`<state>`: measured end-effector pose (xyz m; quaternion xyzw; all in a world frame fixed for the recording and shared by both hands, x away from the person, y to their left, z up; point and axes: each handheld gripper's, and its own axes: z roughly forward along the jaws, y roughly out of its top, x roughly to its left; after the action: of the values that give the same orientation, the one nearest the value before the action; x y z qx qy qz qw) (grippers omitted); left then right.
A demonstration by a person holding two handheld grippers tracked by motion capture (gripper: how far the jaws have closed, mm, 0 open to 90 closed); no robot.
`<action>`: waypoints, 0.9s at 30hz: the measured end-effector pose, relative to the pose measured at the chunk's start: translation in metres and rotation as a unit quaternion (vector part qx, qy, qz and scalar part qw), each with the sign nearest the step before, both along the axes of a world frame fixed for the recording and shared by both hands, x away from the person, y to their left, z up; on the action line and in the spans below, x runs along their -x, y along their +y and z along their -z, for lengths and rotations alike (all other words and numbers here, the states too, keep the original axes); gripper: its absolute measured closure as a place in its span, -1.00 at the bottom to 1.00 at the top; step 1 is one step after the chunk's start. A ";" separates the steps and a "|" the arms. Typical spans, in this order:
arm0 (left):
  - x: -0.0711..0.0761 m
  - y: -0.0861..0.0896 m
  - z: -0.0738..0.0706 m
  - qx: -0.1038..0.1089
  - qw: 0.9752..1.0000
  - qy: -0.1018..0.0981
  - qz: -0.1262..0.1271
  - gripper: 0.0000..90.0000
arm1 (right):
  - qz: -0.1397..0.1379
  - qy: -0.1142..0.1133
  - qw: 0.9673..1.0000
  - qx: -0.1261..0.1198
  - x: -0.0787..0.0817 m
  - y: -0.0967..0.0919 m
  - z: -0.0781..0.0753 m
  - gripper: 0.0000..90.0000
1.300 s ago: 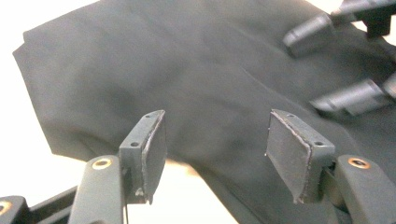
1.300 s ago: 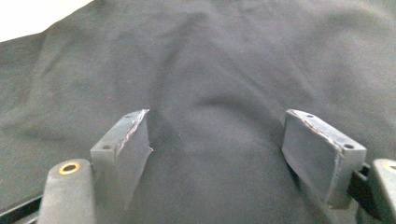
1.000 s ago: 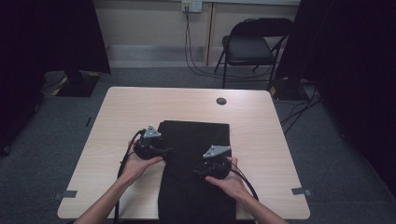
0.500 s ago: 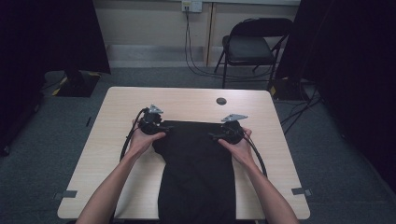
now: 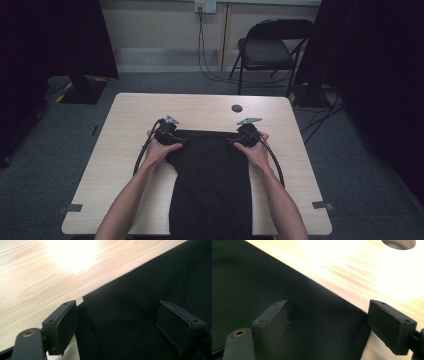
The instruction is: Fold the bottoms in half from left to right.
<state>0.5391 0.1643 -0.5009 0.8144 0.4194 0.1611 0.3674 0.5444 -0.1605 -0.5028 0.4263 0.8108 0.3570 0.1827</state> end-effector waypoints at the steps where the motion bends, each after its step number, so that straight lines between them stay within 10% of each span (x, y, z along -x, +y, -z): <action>1: 0.000 0.000 0.001 0.006 1.000 -0.003 0.001 -0.62 | 0.000 0.000 1.000 0.000 0.000 0.000 0.000 -0.64; 7: 0.010 -0.003 -0.004 0.005 0.999 -0.002 0.041 0.00 | -0.005 -0.007 1.000 -0.001 0.008 0.000 0.001 -0.51; 12: 0.015 -0.004 -0.004 0.030 0.998 0.016 0.052 0.64 | -0.033 -0.006 0.999 -0.005 0.019 0.008 -0.004 0.41; 17: 0.020 -0.006 -0.007 0.027 0.998 0.020 0.047 0.76 | -0.037 0.001 0.999 -0.013 0.025 0.012 -0.005 0.89; 27: 0.011 0.003 -0.039 0.075 0.997 -0.017 0.013 0.78 | -0.017 -0.027 0.997 -0.071 0.013 0.004 -0.043 0.93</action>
<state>0.5283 0.1669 -0.4614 0.7871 0.4136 0.1384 0.4362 0.5311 -0.1562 -0.4596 0.4148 0.7849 0.4285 0.1681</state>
